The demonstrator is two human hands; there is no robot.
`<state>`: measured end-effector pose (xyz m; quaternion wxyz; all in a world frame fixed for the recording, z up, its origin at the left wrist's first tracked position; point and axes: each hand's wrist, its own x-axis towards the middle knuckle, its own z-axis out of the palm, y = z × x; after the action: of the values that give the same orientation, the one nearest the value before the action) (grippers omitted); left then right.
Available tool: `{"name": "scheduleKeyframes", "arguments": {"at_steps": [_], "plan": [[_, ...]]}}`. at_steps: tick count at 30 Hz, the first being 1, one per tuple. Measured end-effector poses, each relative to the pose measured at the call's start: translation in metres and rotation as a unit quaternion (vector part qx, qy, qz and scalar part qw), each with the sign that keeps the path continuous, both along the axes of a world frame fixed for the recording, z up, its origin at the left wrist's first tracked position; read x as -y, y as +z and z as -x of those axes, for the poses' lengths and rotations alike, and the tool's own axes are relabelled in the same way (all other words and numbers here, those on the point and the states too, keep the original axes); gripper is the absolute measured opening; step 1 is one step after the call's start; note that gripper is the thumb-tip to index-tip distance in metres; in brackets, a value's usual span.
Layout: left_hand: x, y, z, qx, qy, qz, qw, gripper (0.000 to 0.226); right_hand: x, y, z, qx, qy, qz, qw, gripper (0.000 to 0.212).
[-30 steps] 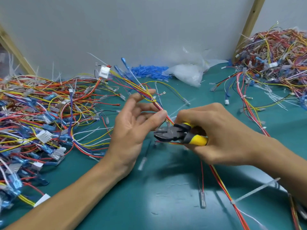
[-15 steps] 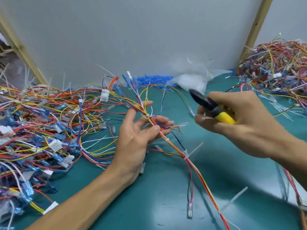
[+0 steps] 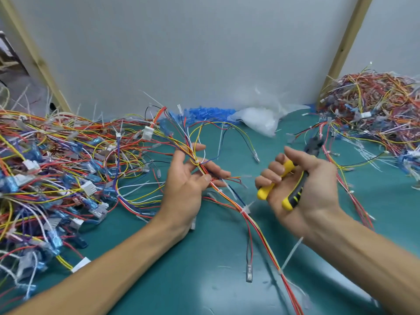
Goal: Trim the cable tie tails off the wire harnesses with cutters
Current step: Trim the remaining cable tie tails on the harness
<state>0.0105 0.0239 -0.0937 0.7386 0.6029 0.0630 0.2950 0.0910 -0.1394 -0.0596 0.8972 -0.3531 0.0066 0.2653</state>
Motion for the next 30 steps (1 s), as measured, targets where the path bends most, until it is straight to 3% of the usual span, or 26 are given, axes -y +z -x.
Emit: {"name": "scheduleKeyframes", "arguments": {"at_steps": [4, 7, 11, 15, 19, 22, 27, 30], "plan": [[0.003, 0.002, 0.001, -0.010, 0.011, -0.017, 1.000, 0.056, 0.021, -0.025, -0.016, 0.038, -0.023, 0.017, 0.999, 0.019], [0.002, 0.002, -0.001, -0.017, 0.015, -0.008, 1.000, 0.058, 0.043, -0.036, -0.041, 0.166, -0.008, 0.074, 0.983, 0.016], [0.000, 0.001, -0.003, -0.014, 0.003, -0.009, 1.000, 0.059, 0.069, -0.032, -0.075, 0.345, -0.012, 0.171, 0.923, 0.015], [-0.002, 0.000, -0.004, 0.002, -0.012, 0.000, 1.000, 0.057, 0.073, -0.015, -0.095, 0.406, 0.006, 0.291, 0.866, 0.022], [-0.002, -0.001, -0.004, 0.007, -0.011, 0.009, 1.000, 0.055, 0.047, 0.017, -0.088, 0.465, 0.092, 0.401, 0.784, 0.039], [-0.002, -0.001, -0.004, 0.010, -0.006, 0.007, 1.000, 0.055, 0.024, 0.026, -0.070, 0.485, 0.111, 0.397, 0.771, 0.037], [-0.004, -0.002, -0.004, 0.033, 0.011, 0.013, 0.999, 0.057, 0.015, -0.009, -0.040, 0.512, 0.035, 0.363, 0.778, 0.036], [-0.009, -0.003, -0.006, 0.040, 0.020, 0.030, 0.999, 0.054, 0.021, -0.017, -0.036, 0.576, 0.024, 0.400, 0.712, 0.039]]}}
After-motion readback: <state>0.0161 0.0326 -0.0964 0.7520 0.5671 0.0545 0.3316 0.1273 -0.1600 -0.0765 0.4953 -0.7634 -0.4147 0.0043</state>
